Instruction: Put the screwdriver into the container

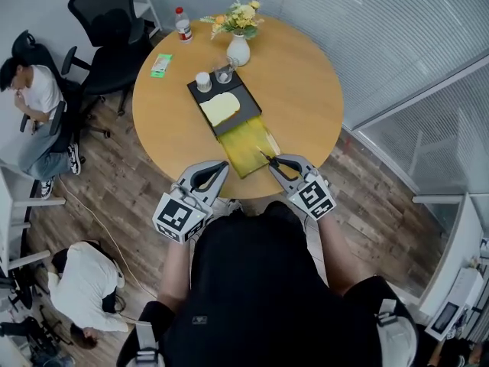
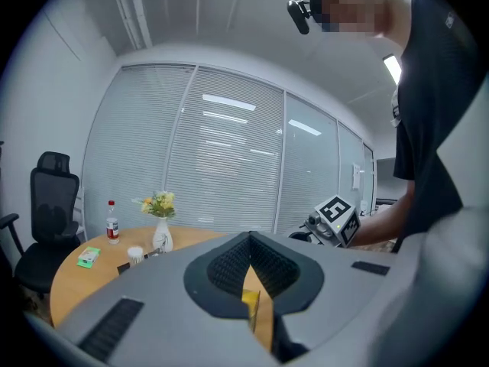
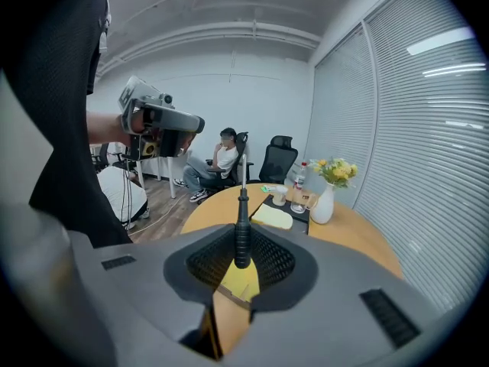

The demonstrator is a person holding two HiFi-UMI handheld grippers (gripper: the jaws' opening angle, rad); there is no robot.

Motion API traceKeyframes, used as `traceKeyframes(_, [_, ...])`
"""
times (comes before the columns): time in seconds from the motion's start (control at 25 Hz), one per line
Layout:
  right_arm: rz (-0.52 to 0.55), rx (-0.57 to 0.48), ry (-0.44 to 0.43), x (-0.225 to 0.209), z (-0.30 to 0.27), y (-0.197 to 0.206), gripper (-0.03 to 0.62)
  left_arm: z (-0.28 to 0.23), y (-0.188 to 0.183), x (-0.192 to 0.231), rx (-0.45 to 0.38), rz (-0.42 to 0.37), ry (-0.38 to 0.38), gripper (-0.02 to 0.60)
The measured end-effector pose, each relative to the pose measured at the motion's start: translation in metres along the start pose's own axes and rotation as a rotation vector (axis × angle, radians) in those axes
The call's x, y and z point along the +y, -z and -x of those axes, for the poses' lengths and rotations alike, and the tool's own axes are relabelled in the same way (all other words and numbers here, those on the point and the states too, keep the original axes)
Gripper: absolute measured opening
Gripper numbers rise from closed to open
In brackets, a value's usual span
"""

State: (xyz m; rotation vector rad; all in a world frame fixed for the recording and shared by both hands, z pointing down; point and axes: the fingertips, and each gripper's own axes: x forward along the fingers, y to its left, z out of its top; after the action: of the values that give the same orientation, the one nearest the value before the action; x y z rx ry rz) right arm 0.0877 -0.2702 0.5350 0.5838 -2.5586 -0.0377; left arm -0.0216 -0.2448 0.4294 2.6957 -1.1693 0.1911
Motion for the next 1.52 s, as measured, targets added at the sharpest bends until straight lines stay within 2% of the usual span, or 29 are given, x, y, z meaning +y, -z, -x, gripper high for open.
traceKeyframes(0.28, [-0.007, 0.086, -0.025, 0.006, -0.028, 0.019, 0.058, 0.010, -0.002, 0.029, 0.005, 0.006, -0.003, 0.005])
traceKeyframes(0.52, [-0.091, 0.062, -0.039, -0.004, -0.047, 0.021, 0.058, 0.013, 0.008, 0.048, 0.020, 0.034, -0.036, 0.005])
traceKeyframes(0.92, [-0.082, 0.144, -0.114, -0.017, -0.072, 0.047, 0.058, 0.000, 0.005, 0.064, 0.015, 0.069, -0.066, 0.005])
traceKeyframes(1.08, [-0.057, 0.193, -0.153, -0.020, -0.083, 0.062, 0.058, -0.010, 0.005, 0.069, 0.034, 0.060, -0.068, 0.005])
traceKeyframes(1.52, [0.053, 0.356, -0.280, -0.022, -0.114, 0.098, 0.058, -0.014, 0.010, 0.089, 0.045, 0.114, -0.142, 0.005])
